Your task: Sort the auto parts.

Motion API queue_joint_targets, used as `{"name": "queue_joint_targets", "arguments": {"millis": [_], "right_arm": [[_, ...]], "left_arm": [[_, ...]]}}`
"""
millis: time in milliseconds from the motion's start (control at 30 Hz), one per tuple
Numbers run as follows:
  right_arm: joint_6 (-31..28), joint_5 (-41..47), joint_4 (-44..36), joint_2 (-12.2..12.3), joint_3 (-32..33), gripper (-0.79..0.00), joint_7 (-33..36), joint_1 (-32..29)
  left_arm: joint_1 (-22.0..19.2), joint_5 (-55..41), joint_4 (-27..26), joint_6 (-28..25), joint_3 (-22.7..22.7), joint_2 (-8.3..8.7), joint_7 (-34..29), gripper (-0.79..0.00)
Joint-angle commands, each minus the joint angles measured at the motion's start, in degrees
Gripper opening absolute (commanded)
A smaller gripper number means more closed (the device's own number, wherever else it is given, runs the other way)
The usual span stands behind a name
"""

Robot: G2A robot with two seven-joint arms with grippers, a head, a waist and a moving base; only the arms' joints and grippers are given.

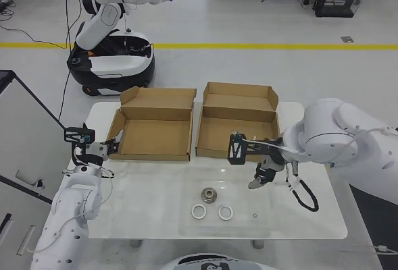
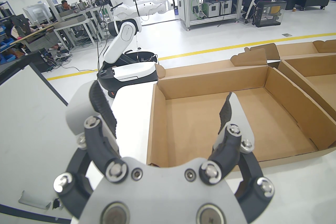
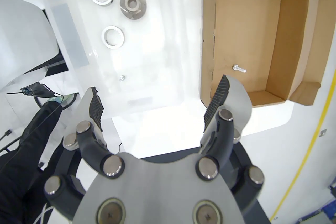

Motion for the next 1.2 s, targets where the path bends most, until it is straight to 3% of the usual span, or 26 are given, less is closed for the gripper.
{"name": "queue_joint_targets", "arguments": {"millis": [0,200,433,1167], "right_arm": [[-1.63,1.35,-1.33,0.77,-1.94,0.000,-1.62,0.88],[-3.36,3.41,-3.87,2.73,-11.94,0.000,-3.34,7.49],[-5.02,5.77,-4.43,3.39,-25.48,0.000,-5.00,17.42],[-1.72,2.08,-3.89,2.27,-25.48,0.000,-2.64,12.54]], "left_arm": [[0.00,0.00,0.00,0.00,0.00,0.00,0.00,0.000],[0.00,0.00,0.00,0.00,0.00,0.00,0.00,0.000],[0.00,0.00,0.00,0.00,0.00,0.00,0.00,0.000],[0.00,0.00,0.00,0.00,0.00,0.00,0.00,0.000]]}}
